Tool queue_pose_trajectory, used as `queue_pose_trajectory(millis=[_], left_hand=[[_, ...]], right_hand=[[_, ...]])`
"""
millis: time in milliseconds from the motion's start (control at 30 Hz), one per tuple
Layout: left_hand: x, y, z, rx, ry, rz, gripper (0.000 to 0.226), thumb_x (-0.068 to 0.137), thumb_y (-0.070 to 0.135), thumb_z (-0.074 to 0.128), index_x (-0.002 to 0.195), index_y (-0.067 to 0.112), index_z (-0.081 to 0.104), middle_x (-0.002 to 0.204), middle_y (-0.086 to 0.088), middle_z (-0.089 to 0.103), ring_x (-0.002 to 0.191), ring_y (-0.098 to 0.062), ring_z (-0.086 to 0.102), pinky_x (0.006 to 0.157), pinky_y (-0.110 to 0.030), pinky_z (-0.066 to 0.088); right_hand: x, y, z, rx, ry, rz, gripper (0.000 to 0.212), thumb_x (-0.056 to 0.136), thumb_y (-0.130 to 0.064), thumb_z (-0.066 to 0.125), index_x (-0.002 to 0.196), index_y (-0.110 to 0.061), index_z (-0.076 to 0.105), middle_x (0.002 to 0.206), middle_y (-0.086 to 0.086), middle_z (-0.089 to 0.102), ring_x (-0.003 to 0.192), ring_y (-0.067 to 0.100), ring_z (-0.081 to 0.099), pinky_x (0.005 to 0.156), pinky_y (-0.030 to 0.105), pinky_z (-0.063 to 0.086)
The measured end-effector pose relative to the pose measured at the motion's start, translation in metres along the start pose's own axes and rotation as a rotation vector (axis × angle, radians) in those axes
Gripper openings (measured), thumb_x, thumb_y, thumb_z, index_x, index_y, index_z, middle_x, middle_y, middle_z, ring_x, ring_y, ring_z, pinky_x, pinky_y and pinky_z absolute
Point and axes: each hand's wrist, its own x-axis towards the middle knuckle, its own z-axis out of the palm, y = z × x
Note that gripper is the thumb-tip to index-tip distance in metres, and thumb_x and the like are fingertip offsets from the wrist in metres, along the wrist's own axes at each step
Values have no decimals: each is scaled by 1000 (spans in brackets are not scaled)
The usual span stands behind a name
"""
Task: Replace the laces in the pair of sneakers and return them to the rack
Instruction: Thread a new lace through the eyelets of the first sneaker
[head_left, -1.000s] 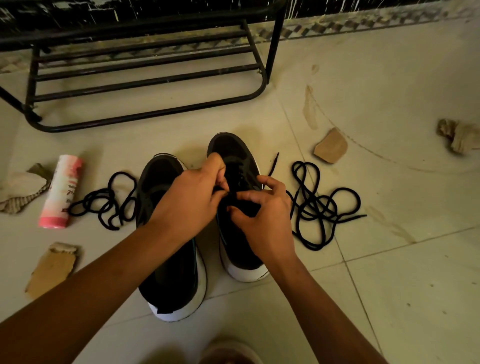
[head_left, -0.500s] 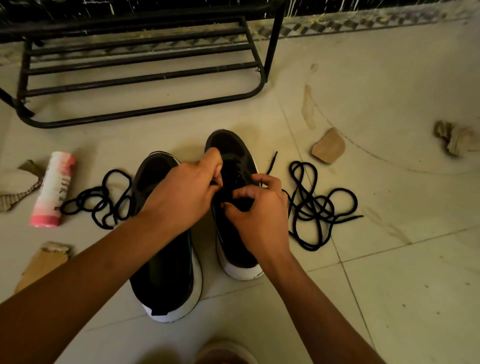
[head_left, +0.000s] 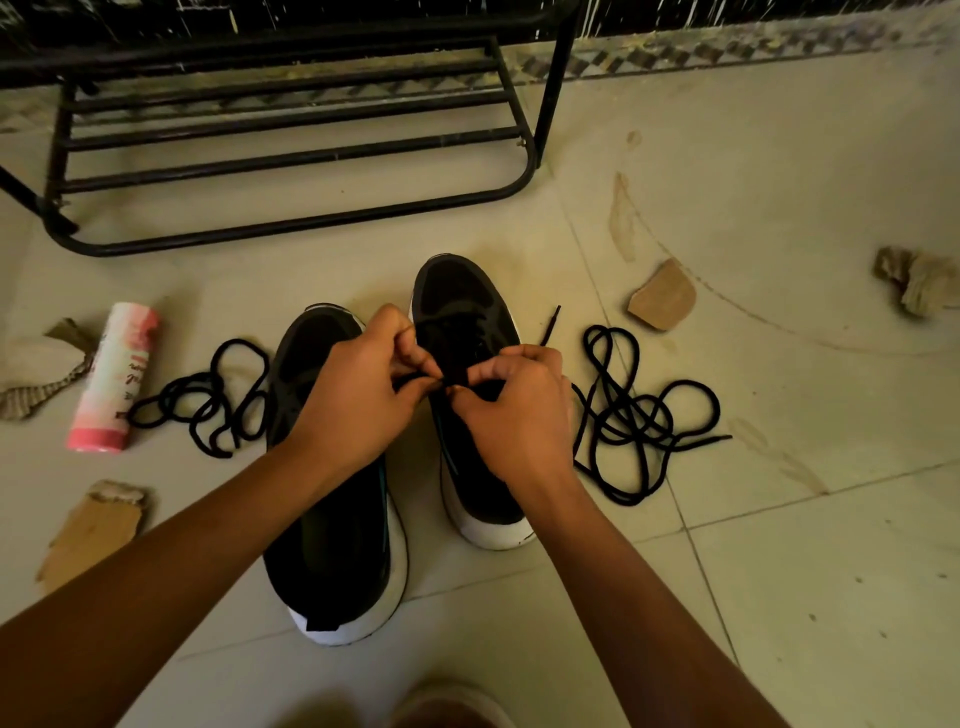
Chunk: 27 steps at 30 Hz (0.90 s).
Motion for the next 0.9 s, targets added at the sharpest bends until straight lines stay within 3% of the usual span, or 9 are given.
queue_pose_trajectory(millis=[200,300,433,500,667,767,900], left_hand=[[-2,4,3,-81,61,-3,45,81,-3,66,75,28,34,78,7,62,85,-2,66,78,-16,50],[0,12,-2,91,12,130,48,82,0,65,75,32,30,82,7,63,85,-3,65,77,-19,51],[4,19,-9,376,-87,255,44,84,6,60,81,32,24,87,0,64,77,-22,64,67,-41,53],[4,21,-10,482,-121,289,44,85,7,57,83,33,21,83,-4,64,69,-26,62,60,-45,52],[6,28,-11,704,-170,378,44,78,-3,62,91,20,27,66,-6,55,49,-27,53,40,-36,44],[8,35,-8,805,-191,332,34,87,4,55,96,18,25,69,-1,46,55,-23,52,45,-32,37],[10,37,-7,794,-191,291,28,90,7,51,100,17,27,77,-4,52,65,-26,57,52,-34,43]], right_hand=[[6,8,4,165,-33,16,13,75,-24,76,84,-28,68,112,-8,42,117,15,44,103,43,39],[8,11,6,159,-32,8,14,75,-26,77,85,-29,68,114,-7,45,118,14,43,102,44,40],[10,14,12,159,-2,-12,15,73,-28,78,84,-31,69,114,-4,51,114,17,49,97,45,44],[11,15,14,158,7,-13,15,72,-28,78,84,-31,69,114,-4,52,114,17,49,96,45,45],[9,13,13,145,16,-11,17,72,-28,78,86,-31,69,117,-3,50,115,17,49,97,45,43],[7,13,8,144,13,-15,18,74,-23,77,90,-29,70,117,-8,42,119,17,46,101,44,40],[5,12,6,146,15,-22,19,75,-22,77,92,-28,71,112,-10,37,119,17,45,102,44,39]])
